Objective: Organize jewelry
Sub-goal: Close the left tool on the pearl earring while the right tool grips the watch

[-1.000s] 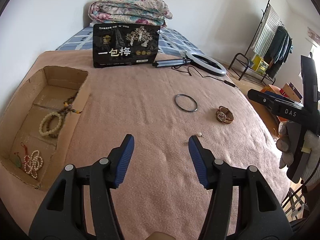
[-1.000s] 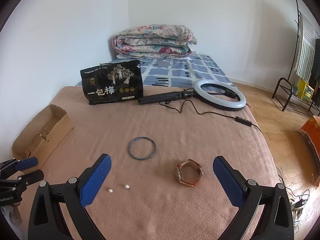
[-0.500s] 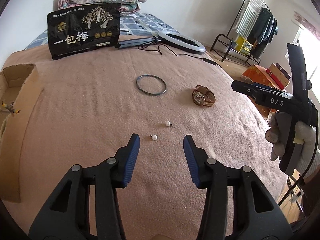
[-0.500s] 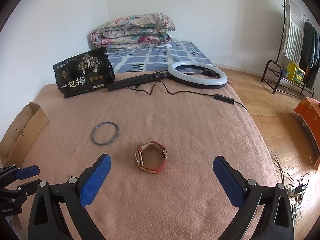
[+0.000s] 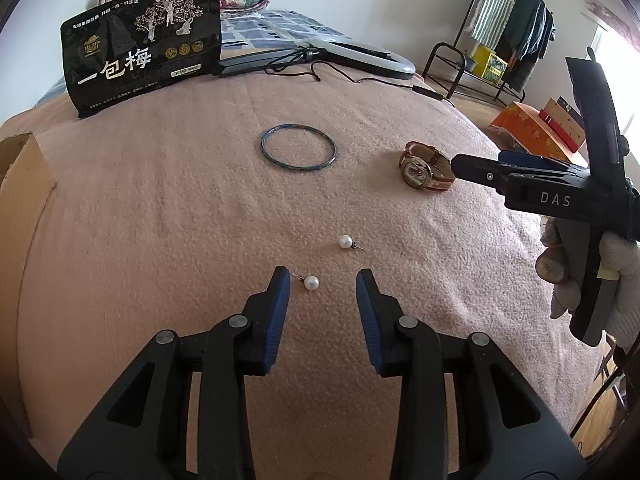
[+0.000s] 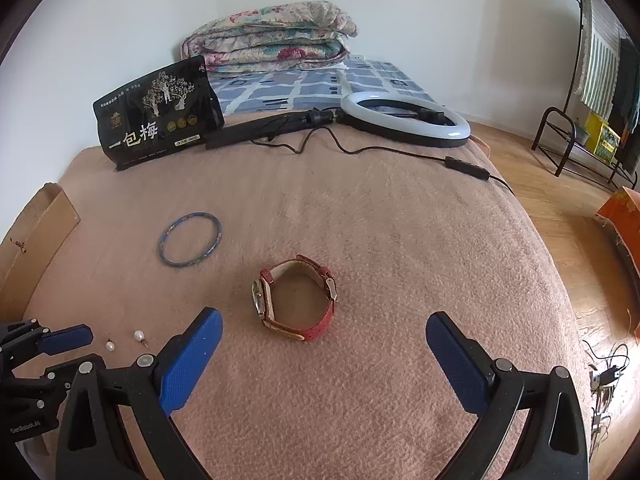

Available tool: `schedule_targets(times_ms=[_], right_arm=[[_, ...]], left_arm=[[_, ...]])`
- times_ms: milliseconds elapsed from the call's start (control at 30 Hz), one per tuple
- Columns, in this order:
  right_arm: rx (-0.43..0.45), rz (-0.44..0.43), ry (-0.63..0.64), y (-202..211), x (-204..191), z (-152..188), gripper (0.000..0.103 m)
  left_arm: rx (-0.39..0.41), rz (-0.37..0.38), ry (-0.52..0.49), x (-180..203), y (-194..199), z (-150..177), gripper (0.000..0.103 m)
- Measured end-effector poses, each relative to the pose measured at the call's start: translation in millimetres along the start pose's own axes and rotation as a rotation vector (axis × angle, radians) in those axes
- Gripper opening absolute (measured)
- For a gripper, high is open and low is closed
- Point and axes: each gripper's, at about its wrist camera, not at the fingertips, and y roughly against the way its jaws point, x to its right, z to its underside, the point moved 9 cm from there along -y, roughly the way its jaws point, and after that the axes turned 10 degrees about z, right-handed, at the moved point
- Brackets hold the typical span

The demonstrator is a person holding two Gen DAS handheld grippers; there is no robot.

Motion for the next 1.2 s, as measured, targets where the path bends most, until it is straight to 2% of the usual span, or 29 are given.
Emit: schedule_targets(times_ms=[100,200,700,867,933,1000,1100,1200], right_arm=[[-0.006,-0.003,0.015,-8,-5,0,0.103],[-0.014,-0.008,0.030,-15,-9,-1,0.103],[-0.051,0.020,0.072,-41,-19,-4,0.100],[-0.076,0.019,0.082,-49,-21,-1,0.086],[-0.087,0.000,0.082,-52,-23,0,0.078],[-0.088,-0.014,0.085,-52,-25,1,0.074],[-0.084,-0.041,0.085,-50,-30,0,0.060],[-0.080,-0.038,0.084,-49,-31,-1,0.060]], left_arm=[[-0.002,-0.013,-0.019,-3,-4,-3,0.033],[-0.011,-0.015,-0.035,-4,-8,-3,0.027],[-0.026,-0.022,-0.055,-8,-17,3,0.022],[-0.022,-0.018,-0.041,-11,-16,2,0.019],[-0.021,-0.020,-0.043,-11,-16,2,0.018],[-0.020,-0.022,-0.046,-10,-16,2,0.017],[-0.016,-0.025,-0.046,-11,-16,2,0.014],[-0.014,-0.024,-0.048,-10,-15,2,0.012]])
